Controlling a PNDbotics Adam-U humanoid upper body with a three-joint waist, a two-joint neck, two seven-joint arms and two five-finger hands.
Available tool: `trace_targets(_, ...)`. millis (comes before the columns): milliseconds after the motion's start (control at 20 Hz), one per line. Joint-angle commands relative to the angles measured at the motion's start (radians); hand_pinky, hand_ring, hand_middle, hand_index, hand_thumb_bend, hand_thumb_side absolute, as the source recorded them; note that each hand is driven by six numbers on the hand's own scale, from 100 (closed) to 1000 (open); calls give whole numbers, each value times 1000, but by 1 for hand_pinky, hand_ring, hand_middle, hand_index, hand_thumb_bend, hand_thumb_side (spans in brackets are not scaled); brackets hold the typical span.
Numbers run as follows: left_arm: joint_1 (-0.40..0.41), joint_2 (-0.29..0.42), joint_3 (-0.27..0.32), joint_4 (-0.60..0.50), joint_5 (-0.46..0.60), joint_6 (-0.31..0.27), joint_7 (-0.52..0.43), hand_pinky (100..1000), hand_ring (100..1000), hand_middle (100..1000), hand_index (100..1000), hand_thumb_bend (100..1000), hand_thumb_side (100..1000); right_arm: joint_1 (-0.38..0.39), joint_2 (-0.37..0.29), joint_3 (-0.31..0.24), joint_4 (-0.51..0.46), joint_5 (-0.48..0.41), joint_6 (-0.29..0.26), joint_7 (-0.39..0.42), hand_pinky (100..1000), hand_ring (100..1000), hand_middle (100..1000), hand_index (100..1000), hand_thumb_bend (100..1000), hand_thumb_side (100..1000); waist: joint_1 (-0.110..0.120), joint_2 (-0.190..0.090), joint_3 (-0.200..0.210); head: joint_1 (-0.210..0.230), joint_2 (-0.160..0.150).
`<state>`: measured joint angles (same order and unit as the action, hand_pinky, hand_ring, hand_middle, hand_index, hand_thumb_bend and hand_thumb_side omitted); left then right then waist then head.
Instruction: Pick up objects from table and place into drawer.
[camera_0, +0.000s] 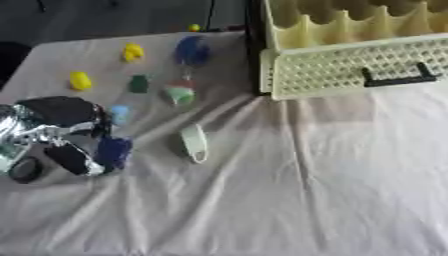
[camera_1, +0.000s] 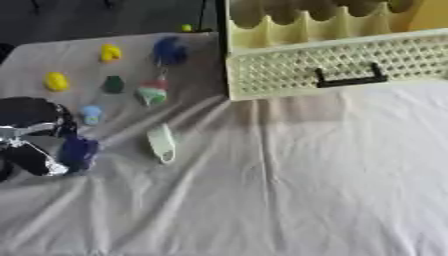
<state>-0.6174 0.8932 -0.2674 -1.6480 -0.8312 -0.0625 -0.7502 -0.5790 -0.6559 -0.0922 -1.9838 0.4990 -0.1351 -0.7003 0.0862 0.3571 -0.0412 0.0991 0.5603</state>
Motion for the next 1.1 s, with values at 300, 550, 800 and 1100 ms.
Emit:
trace_targets(300, -48, 44, 73, -94, 57, 41, -6, 331, 563, 533, 657, 374, 538, -2, -26, -2, -16, -9, 1, 3, 580, 668, 700, 804, 100, 823, -1, -43, -1, -11, 2)
trace_targets(550, -134, 11, 77, -90, 100, 59, 26, 278, 525, 484, 601, 339, 537, -6, -25, 4, -16, -12, -4, 3, 577, 668, 701, 810, 100, 819, 6, -51, -15, -5, 1)
trace_targets(800, -181, -18, 86, -66, 141, 93, 71, 207, 480, 432, 544, 256, 539, -4, -26, 4, -16, -13, -5, 3, 577, 668, 703, 812, 100, 821, 13, -51, -23, -1, -6)
trace_targets(1100, -253, -77, 92, -34, 158, 121, 147, 172, 471, 424, 537, 234, 542, -8, -21, 7, -16, -15, -4, 7, 577, 669, 704, 811, 100, 817, 20, -58, -37, -1, -30)
